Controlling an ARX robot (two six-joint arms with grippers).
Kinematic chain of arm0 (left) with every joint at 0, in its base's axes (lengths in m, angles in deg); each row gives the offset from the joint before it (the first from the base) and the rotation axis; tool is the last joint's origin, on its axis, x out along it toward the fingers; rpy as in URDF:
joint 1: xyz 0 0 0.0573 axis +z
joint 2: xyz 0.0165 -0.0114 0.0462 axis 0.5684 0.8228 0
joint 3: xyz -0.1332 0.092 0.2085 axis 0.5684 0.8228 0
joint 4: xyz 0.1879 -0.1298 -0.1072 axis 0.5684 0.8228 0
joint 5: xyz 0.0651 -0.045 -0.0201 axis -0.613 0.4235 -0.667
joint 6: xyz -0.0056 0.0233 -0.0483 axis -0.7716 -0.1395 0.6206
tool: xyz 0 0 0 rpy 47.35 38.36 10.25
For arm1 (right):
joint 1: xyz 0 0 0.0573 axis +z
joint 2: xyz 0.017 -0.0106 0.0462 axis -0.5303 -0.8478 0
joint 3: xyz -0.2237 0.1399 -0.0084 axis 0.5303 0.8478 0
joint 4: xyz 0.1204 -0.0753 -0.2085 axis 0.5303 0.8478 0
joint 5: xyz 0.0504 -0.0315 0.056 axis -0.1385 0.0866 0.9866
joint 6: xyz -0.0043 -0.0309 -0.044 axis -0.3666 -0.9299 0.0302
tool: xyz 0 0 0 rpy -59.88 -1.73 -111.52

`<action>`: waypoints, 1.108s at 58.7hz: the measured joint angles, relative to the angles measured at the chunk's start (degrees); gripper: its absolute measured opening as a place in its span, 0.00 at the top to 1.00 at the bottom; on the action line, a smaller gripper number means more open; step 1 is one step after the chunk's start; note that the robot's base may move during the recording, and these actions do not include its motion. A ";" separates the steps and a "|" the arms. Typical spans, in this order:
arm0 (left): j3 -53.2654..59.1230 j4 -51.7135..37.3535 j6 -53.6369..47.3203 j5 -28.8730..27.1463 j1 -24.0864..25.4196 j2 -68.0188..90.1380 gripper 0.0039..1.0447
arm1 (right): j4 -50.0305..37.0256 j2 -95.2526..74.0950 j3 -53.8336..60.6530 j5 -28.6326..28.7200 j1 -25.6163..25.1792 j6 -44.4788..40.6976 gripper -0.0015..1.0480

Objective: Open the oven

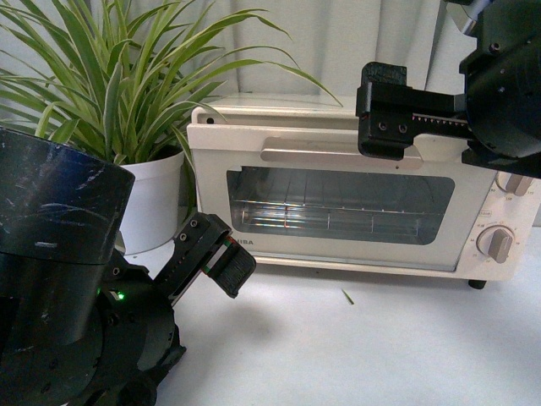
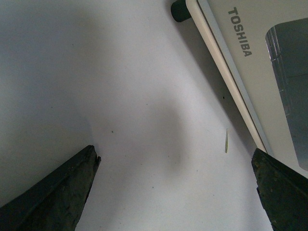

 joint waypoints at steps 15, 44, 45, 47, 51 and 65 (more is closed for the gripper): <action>0.00 0.15 0.02 -0.15 0.02 -0.04 0.06 | -6.01 4.00 8.28 0.33 1.09 0.04 0.09; 0.15 0.63 -0.02 -0.74 0.24 -0.50 0.06 | -9.49 13.05 21.49 2.64 2.56 -3.08 0.09; 0.17 0.63 -0.02 -0.74 0.24 -0.50 0.06 | -9.46 13.49 21.81 2.69 2.43 -3.08 0.09; 0.24 0.63 -0.04 -0.74 0.26 -0.55 0.06 | -9.18 14.93 22.69 3.08 2.08 -2.95 0.09; 0.39 0.63 -0.07 -0.83 0.35 -0.61 0.06 | -8.57 17.57 24.02 4.31 1.36 -2.47 0.09; 0.81 1.79 -2.67 -2.97 0.76 -1.20 0.06 | -5.97 28.17 27.71 10.12 -3.69 1.81 0.09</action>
